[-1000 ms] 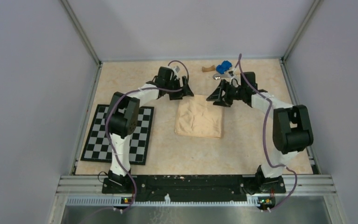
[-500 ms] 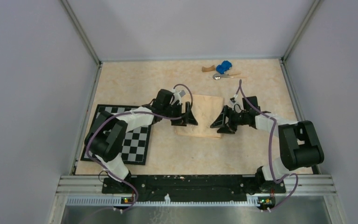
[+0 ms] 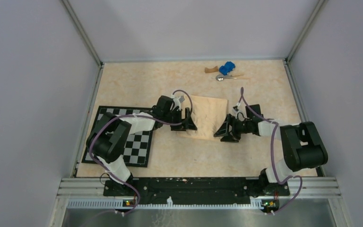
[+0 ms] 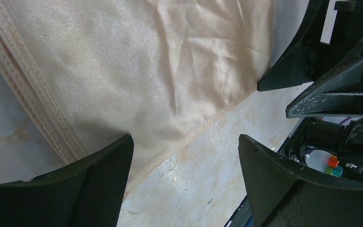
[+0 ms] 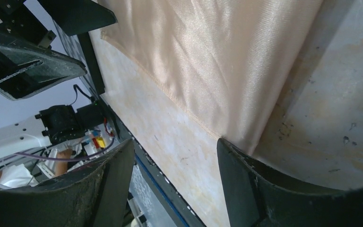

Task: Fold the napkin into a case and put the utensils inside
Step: Smooth out the square-folded napkin at the center of the board.

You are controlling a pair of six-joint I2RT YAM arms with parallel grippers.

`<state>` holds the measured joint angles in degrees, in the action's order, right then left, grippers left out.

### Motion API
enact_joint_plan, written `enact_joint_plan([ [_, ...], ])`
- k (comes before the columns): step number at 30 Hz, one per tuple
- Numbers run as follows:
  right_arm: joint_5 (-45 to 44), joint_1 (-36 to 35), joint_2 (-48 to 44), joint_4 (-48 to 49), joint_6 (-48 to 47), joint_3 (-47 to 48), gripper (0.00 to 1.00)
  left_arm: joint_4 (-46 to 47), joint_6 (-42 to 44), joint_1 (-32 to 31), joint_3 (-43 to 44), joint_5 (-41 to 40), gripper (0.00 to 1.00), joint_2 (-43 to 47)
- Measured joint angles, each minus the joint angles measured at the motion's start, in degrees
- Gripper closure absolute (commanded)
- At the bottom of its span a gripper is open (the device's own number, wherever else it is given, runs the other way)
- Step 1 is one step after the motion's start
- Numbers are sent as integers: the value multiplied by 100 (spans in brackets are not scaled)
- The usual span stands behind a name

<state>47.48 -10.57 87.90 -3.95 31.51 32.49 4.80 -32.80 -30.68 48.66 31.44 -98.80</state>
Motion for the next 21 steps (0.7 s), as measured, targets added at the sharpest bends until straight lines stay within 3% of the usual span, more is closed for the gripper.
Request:
enact_joint_plan([
  [10,-492,20,-774,-719,-31,127,34,236,0,-2,-168,-81,12,81],
  [21,-378,267,-37,-339,-59,170,35,378,-46,0,-240,-37,13,81],
])
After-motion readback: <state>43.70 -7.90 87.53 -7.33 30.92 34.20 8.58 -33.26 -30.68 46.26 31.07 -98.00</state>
